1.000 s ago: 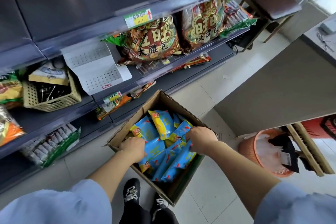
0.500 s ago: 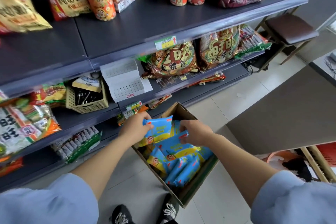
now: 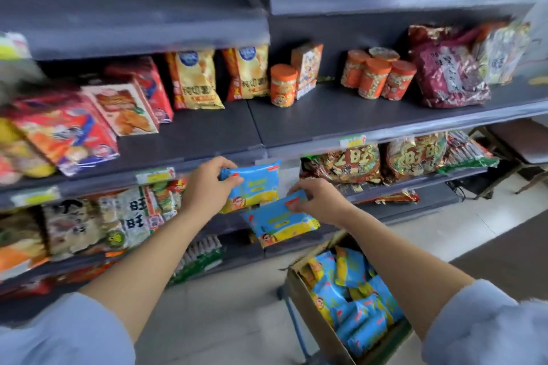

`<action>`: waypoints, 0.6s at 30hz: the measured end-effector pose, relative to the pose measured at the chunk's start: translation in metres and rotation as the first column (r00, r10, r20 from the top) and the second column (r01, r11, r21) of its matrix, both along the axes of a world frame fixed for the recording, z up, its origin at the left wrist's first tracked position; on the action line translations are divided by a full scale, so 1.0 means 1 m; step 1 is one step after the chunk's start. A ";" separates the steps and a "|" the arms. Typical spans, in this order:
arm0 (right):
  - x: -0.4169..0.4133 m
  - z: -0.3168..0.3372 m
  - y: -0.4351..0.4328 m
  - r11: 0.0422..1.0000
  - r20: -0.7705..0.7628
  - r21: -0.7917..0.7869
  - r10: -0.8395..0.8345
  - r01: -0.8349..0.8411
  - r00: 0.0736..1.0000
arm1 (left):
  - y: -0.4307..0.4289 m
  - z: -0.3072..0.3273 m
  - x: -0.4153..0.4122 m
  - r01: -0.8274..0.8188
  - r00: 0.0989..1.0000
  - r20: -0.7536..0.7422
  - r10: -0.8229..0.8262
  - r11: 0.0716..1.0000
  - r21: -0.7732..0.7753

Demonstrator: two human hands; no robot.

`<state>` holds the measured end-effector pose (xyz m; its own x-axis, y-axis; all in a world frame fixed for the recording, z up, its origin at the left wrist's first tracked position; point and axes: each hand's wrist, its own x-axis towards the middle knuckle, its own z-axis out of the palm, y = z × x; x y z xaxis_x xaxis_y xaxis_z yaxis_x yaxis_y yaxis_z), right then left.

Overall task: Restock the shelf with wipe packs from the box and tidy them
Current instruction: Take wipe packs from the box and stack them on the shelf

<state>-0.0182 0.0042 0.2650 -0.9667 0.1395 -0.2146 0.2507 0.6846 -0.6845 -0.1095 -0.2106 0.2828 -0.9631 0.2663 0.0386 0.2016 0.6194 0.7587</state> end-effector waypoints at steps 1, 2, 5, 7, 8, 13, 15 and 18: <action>-0.009 0.010 -0.014 1.000 -0.021 -0.011 0.010 -0.010 1.000 | -0.014 0.011 -0.004 -0.019 1.000 -0.013 0.019 1.000 0.017; -0.017 0.020 -0.028 1.000 -0.036 -0.025 0.018 -0.019 0.999 | -0.029 0.022 -0.009 -0.035 0.999 -0.030 0.036 0.999 0.038; -0.037 0.052 -0.069 0.995 -0.066 -0.083 0.055 -0.061 0.996 | -0.071 0.054 -0.020 -0.082 0.993 -0.079 0.091 0.991 0.103; -0.049 0.072 -0.093 0.984 -0.087 -0.155 0.075 -0.087 0.993 | -0.100 0.073 -0.026 -0.104 0.988 -0.099 0.117 0.986 0.131; -0.054 0.081 -0.104 0.978 -0.094 -0.185 0.079 -0.095 0.992 | -0.115 0.081 -0.030 -0.113 0.986 -0.105 0.129 0.982 0.149; -0.082 0.123 -0.157 0.956 -0.158 -0.258 0.103 -0.142 0.982 | -0.187 0.125 -0.039 -0.156 0.962 -0.187 0.197 0.964 0.214; -0.092 0.139 -0.177 0.946 -0.187 -0.283 0.110 -0.161 0.976 | -0.213 0.142 -0.039 -0.179 0.946 -0.225 0.234 0.954 0.241; -0.104 0.162 -0.206 0.930 -0.237 -0.309 0.128 -0.199 0.963 | -0.251 0.167 -0.040 -0.197 0.922 -0.262 0.284 0.929 0.313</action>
<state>-0.1223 -0.2020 0.4273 -0.9976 -0.0677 -0.0121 -0.0185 0.4327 -0.9014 -0.1495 -0.4619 0.4493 -0.9281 -0.0357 0.3707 0.3157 0.4525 0.8340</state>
